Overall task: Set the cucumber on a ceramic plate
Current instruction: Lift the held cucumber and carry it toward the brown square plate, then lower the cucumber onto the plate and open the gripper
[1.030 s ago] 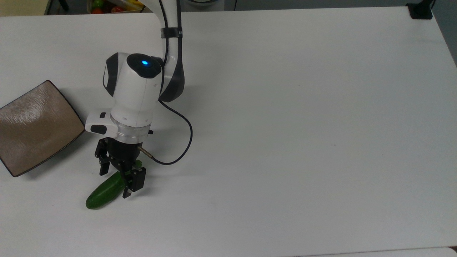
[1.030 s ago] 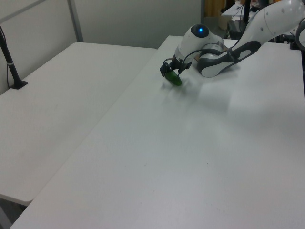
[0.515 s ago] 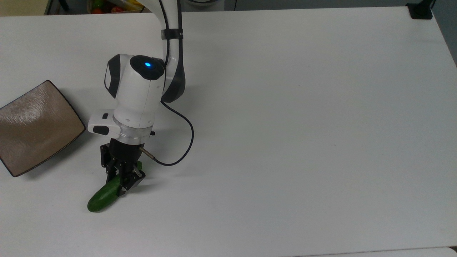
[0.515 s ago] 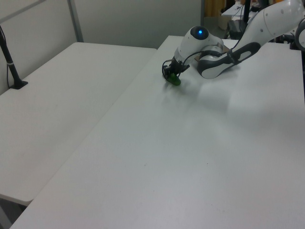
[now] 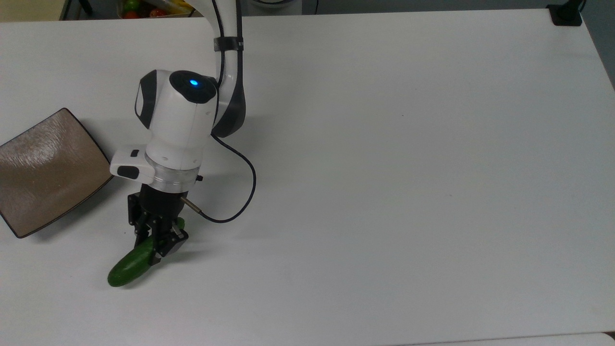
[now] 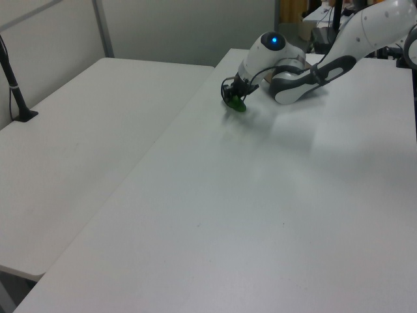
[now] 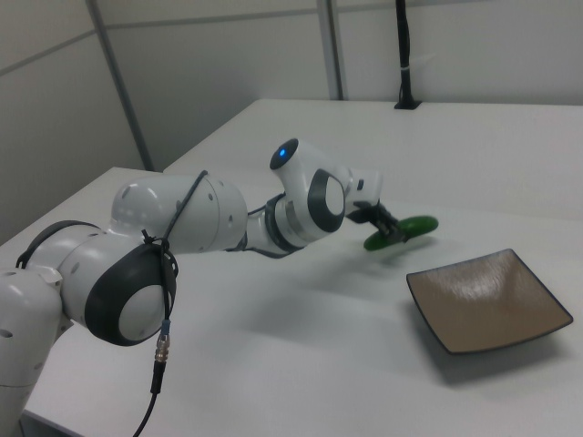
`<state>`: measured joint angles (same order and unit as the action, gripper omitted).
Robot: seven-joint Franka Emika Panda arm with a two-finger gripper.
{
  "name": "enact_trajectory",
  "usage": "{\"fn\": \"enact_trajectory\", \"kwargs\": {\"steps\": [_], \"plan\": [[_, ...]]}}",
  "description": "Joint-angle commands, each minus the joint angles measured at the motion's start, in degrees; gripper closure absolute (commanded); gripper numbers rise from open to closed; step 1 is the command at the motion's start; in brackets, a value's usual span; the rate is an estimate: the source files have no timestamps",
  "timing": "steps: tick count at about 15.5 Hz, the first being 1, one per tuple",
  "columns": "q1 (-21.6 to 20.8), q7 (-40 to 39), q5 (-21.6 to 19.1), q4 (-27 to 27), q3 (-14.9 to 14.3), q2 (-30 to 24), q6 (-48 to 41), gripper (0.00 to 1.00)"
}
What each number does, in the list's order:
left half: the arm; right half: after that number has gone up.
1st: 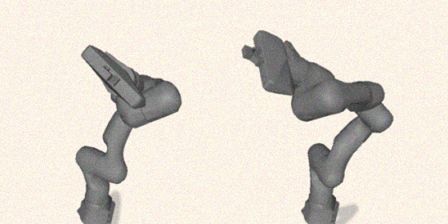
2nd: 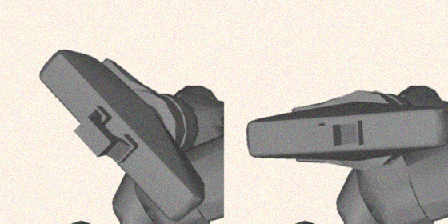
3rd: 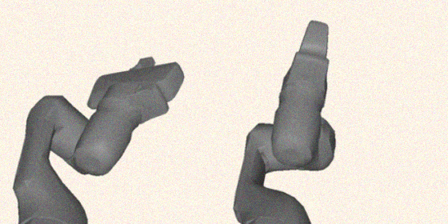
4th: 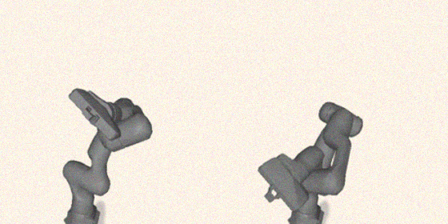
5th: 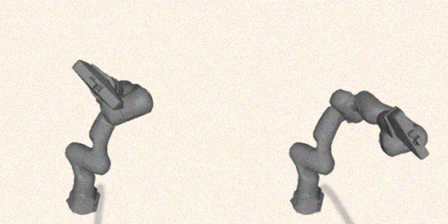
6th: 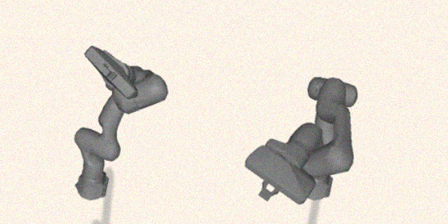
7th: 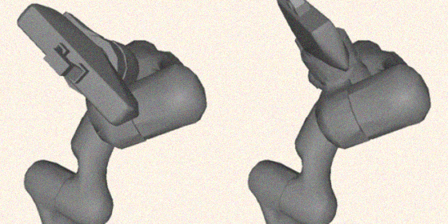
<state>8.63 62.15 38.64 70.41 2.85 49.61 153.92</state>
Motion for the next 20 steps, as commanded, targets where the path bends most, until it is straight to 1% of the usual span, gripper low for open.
{"fn": "enact_trajectory", "kwargs": {"steps": [1, 3, 4, 7, 8, 9, 12, 15, 18, 20], "plan": [[1.57, -1.84, 0.48, 4.46, 1.11, -6.88, -2.56, 0.79], [2.88, -4.39, -0.4, 5.43, 2.77, -9.35, -5.29, 0.79], [3.5, -5.27, -1.54, 5.96, 3.21, -10.32, -6.0, 0.79], [4.11, -10.01, -6.02, 8.94, 3.31, -14.44, -6.7, 0.79], [4.55, -12.12, -7.43, 10.17, 3.39, -16.2, -8.19, 0.79], [4.82, -14.84, -9.09, 10.96, 3.39, -17.87, -9.94, 0.79], [5.17, -24.15, -15.77, 12.02, 3.05, -21.83, -15.91, 0.79], [6.84, -33.56, -20.43, 12.64, 2.61, -24.74, -20.84, 0.79], [8.33, -39.37, -21.24, 12.47, 1.2, -25.88, -24.19, 0.79], [8.6, -40.52, -21.24, 12.38, -0.38, -25.88, -24.2, 0.79]]}}
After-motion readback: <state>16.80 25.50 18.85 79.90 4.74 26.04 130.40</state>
